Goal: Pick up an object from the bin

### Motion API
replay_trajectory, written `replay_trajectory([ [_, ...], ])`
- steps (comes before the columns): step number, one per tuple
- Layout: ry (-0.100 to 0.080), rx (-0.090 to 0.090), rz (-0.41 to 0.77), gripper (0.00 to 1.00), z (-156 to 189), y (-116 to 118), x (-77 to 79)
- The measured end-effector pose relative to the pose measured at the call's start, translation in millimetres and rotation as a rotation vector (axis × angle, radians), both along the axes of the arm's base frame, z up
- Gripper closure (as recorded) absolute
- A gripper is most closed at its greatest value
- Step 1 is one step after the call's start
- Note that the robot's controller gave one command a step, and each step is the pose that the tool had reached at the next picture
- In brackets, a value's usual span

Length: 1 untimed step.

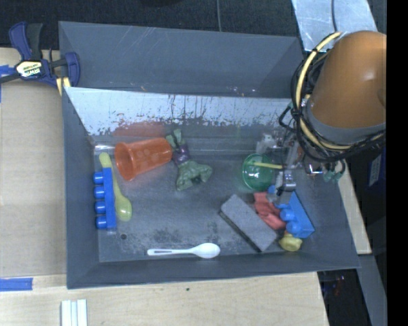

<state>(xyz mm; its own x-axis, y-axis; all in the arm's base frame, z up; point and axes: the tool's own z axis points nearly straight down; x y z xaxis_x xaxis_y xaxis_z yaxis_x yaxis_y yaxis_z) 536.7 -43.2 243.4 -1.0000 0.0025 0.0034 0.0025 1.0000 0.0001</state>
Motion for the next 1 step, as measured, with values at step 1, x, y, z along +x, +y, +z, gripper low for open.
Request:
replay_trajectory([
  [1, -0.007, 0.0, 0.001, 0.0, 3.0, 0.1, 1.5],
])
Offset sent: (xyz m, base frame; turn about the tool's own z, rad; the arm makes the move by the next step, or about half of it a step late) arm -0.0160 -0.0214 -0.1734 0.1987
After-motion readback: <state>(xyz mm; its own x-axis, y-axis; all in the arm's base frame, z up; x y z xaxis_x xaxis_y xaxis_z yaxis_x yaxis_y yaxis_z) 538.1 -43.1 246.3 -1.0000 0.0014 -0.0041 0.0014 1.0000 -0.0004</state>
